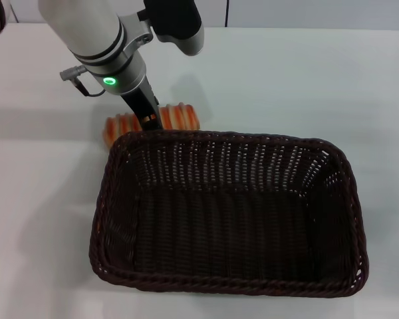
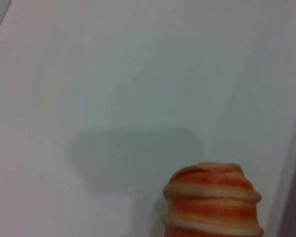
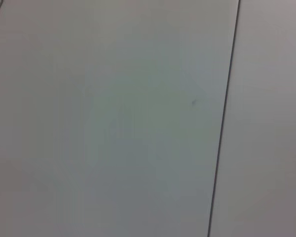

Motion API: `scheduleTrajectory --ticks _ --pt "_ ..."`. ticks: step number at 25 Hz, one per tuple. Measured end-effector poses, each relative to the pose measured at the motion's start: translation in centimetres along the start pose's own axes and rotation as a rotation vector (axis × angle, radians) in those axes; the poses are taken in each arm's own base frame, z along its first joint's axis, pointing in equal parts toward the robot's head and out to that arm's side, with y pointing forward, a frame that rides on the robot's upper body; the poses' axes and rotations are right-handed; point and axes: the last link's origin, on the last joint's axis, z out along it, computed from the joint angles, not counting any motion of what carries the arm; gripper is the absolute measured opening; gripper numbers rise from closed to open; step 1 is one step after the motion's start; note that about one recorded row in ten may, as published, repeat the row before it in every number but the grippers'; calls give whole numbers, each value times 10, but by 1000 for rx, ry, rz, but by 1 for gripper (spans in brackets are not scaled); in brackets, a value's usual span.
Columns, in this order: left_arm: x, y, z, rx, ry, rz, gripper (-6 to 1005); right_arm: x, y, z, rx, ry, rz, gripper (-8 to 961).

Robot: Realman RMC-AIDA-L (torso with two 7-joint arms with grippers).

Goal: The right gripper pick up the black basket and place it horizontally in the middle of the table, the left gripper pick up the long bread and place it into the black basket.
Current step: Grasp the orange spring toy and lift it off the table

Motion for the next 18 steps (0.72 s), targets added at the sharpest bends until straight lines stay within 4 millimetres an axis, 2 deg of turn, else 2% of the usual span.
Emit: scheduleTrajectory --ticks 9,18 --pt "-7 -1 8 13 -4 -3 790 -4 7 3 -18 -12 17 367" --pt "-7 -4 7 36 9 -6 779 -6 8 3 -22 -16 22 367"
